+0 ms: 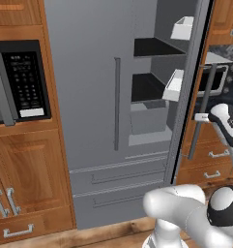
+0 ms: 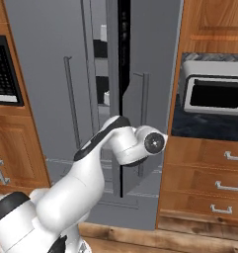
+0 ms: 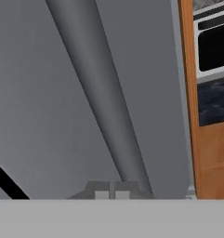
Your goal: Place one of the steaks on the plate and the other in the bowl. Then place the bowl in the fridge.
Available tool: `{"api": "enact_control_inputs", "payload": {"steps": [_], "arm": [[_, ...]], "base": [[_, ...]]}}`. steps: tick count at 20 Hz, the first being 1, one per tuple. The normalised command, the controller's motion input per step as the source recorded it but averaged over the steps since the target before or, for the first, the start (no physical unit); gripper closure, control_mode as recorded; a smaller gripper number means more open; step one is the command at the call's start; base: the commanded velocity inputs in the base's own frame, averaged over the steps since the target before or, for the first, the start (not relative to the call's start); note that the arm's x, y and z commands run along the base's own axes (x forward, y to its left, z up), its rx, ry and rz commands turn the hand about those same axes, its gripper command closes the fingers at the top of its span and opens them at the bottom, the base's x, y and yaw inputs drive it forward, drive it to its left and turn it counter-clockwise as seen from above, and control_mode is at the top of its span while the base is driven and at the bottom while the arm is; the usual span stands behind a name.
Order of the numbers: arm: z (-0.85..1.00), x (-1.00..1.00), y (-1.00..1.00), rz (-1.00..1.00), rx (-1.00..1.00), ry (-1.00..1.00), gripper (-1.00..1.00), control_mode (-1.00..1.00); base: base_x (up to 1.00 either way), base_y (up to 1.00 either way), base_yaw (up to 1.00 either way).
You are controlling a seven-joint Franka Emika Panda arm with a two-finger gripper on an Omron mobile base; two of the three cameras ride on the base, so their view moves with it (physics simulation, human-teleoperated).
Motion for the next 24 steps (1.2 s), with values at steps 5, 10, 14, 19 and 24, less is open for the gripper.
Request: {"api": "enact_control_inputs", "payload": {"steps": [5, 10, 14, 19, 24], "arm": [[0.0, -0.01, 0.11, 0.07, 0.0, 0.01, -1.0, -1.0], [0.02, -0.05, -0.01, 0.0, 0.0, 0.0, -1.0, -1.0], [0.11, -0.24, -0.25, 0.0, 0.0, 0.0, -1.0, -1.0], [0.22, -0.43, -0.48, 0.0, 0.0, 0.0, -1.0, -1.0], [0.22, -0.99, 0.22, 0.0, -0.12, -0.04, -1.0, -1.0]], "base": [[0.0, 0.0, 0.0], [0.0, 0.0, 0.0], [0.0, 0.0, 0.0], [0.0, 0.0, 0.0], [0.0, 0.0, 0.0]]}}
